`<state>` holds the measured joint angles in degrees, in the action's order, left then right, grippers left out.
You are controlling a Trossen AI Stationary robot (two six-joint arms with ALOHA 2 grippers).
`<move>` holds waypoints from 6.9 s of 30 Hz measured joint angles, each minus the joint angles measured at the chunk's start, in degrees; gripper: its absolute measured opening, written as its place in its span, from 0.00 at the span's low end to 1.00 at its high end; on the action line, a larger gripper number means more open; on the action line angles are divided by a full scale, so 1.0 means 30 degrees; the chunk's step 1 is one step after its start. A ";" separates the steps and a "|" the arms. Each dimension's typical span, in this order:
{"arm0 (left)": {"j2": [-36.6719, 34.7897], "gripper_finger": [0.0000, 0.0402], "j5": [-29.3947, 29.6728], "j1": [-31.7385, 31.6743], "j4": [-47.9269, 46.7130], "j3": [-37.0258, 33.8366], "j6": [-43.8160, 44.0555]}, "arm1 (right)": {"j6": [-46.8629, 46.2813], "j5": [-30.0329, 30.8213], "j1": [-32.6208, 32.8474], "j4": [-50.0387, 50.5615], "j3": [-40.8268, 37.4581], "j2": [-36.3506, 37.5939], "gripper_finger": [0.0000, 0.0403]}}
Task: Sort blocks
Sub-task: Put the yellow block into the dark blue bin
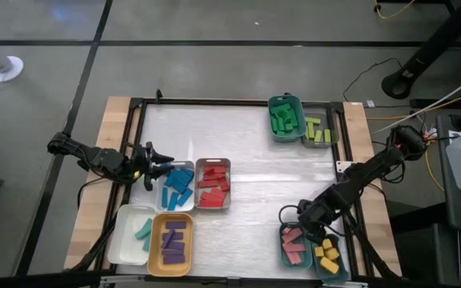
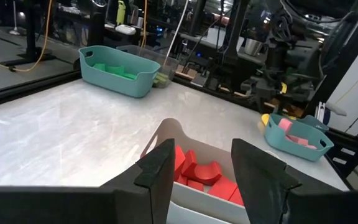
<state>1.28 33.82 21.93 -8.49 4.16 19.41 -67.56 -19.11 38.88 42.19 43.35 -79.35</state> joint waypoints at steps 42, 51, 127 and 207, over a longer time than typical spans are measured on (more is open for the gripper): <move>0.0000 0.37 0.0044 -0.0007 0.0007 -0.0007 0.0150 | 0.2130 -0.0666 0.0152 0.0278 0.0030 -0.1719 0.59; -0.0007 0.37 0.0511 -0.0007 -0.0015 -0.0007 0.0286 | 0.1882 -0.0433 0.0144 -0.0290 0.0001 -0.3133 0.59; -0.0007 0.37 0.0510 -0.0007 0.0036 -0.0007 -0.0615 | -0.8404 0.0471 0.0181 0.1870 0.3724 0.1996 0.35; 0.0000 0.37 0.0508 -0.0005 -0.0029 0.0000 -0.2021 | -1.8849 -0.5682 0.3663 0.2223 0.3724 -0.3978 0.68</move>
<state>1.28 35.35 21.92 -8.58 4.16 13.34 -124.10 -36.15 49.87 48.86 54.52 -91.29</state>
